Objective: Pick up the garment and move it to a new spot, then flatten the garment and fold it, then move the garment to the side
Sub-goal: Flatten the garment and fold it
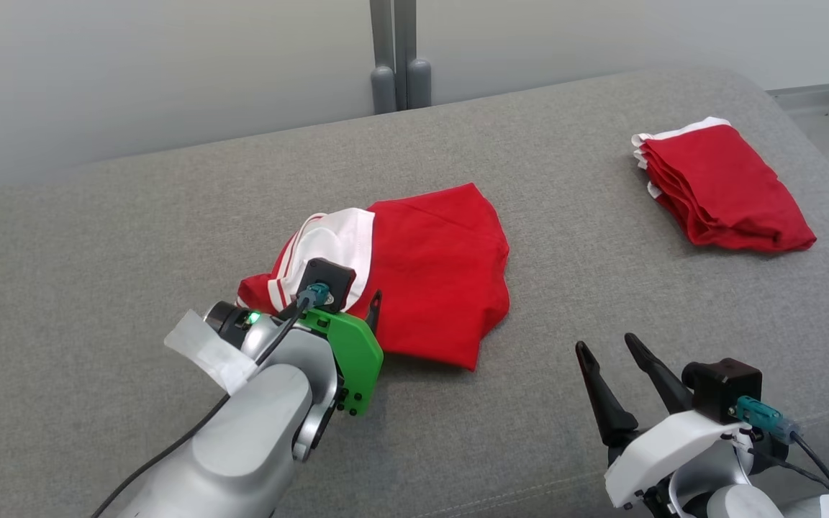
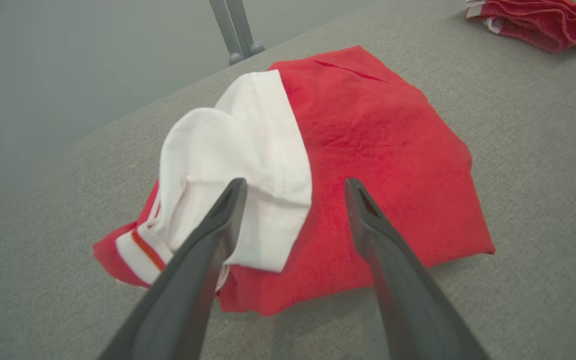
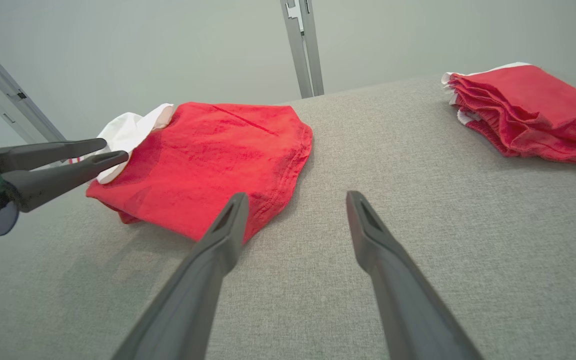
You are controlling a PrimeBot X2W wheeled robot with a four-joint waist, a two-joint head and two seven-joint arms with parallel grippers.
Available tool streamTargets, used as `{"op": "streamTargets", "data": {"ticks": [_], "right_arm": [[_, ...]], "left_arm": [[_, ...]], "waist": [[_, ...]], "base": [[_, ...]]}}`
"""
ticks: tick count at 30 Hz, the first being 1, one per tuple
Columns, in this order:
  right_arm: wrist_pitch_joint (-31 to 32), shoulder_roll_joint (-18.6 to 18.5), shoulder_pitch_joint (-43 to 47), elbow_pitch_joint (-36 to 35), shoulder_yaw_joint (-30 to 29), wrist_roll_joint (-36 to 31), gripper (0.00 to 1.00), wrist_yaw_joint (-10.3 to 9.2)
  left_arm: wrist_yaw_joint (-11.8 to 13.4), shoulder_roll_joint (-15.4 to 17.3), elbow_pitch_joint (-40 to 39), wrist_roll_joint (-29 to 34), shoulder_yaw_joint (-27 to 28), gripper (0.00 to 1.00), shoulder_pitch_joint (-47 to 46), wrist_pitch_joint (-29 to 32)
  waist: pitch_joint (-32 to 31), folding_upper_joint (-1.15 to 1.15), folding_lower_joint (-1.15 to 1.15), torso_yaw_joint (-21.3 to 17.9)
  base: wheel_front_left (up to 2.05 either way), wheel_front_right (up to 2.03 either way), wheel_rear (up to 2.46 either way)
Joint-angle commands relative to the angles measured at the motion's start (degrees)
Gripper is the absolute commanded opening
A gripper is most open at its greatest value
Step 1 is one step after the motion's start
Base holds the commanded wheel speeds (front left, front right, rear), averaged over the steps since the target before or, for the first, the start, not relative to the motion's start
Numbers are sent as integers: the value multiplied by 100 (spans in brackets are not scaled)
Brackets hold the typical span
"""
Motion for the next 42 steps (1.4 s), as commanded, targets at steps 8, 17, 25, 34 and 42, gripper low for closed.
{"op": "streamTargets", "data": {"ticks": [8, 17, 25, 34, 42], "right_arm": [[-106, -3, -79, 63, -25, 40, 100, -5], [-131, -2, -119, 121, 24, 43, 100, -5], [-125, -3, -134, 149, 42, 20, 100, -5], [-134, -3, -170, 203, 129, 75, 100, -5], [-180, -3, -197, 274, 241, 94, 100, -5]], "left_arm": [[284, 222, 109, 381, -210, 100, -196, -60], [229, 206, 129, 350, -288, 0, -147, -57], [242, 147, 39, 157, -42, 0, -289, -466], [330, 438, -105, 115, 467, 0, -1170, -867], [225, 631, -95, 241, 677, 0, -2163, -1056]], "waist": [[185, 0, 0, -154], [161, 0, 0, -43], [117, 0, 0, 0], [35, 0, 0, -39], [26, 0, 0, -203]], "base": [[0, 0, 0], [0, 0, 0], [0, 0, 0], [0, 0, 0], [0, 0, 0]]}}
